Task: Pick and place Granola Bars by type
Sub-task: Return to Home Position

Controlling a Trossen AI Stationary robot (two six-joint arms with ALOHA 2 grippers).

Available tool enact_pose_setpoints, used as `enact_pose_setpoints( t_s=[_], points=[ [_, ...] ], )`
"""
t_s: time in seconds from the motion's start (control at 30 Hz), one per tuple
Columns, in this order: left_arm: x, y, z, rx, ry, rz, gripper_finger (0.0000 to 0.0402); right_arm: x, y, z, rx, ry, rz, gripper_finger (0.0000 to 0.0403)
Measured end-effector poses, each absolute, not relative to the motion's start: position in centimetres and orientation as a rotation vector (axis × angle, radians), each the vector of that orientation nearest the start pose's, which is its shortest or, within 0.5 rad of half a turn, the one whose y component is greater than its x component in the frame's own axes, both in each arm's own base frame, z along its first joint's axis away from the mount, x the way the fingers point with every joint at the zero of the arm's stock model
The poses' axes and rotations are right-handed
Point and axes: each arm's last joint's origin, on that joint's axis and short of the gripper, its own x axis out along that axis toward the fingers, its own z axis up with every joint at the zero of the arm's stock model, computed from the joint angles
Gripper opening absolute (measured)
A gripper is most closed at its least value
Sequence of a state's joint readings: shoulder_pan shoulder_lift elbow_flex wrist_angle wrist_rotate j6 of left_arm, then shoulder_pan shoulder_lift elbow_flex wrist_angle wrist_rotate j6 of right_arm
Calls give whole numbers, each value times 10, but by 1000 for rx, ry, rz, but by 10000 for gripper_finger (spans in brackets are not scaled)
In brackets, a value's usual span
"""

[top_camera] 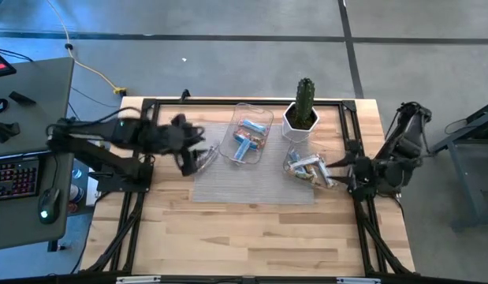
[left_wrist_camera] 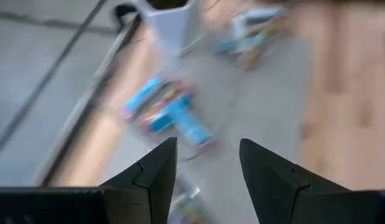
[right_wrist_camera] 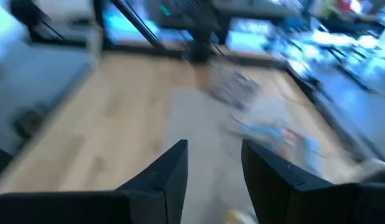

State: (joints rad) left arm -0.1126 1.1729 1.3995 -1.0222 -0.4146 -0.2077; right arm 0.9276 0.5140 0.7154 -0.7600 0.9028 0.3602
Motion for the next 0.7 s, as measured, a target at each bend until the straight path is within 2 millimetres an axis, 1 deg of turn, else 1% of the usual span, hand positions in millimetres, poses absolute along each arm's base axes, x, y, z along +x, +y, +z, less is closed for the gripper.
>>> enact_pose_setpoints(
  t_s=[0.03, 0.1, 0.2, 0.3, 0.33, 0.47, 0.53, 0.63, 0.7],
  points=[
    [204, -15, 382, -7, 686, 326, 170, 73, 60, 289, -71, 292, -2, 134],
    [200, -22, 350, -21, 605, 271, 170, 74, 62, 275, -73, 194, 60, 134],
    [194, -31, 305, 1, 475, 176, 170, 73, 64, 259, -162, 57, 188, 134],
    [180, -28, 279, -35, 402, 163, 170, 67, 59, 247, -196, -19, 252, 134],
    [174, -27, 274, -50, 394, 180, 170, 65, 56, 246, -178, -36, 240, 134],
    [148, -18, 273, -51, 306, 286, 170, 56, 40, 239, -119, -85, 142, 134],
    [137, -15, 275, -46, 253, 295, 170, 56, 39, 236, -132, -75, 112, 134],
    [127, -14, 270, -55, 199, 256, 170, 58, 41, 232, -146, -64, 102, 134],
    [122, -14, 263, -63, 169, 212, 170, 59, 43, 225, -156, -46, 104, 134]
  ],
)
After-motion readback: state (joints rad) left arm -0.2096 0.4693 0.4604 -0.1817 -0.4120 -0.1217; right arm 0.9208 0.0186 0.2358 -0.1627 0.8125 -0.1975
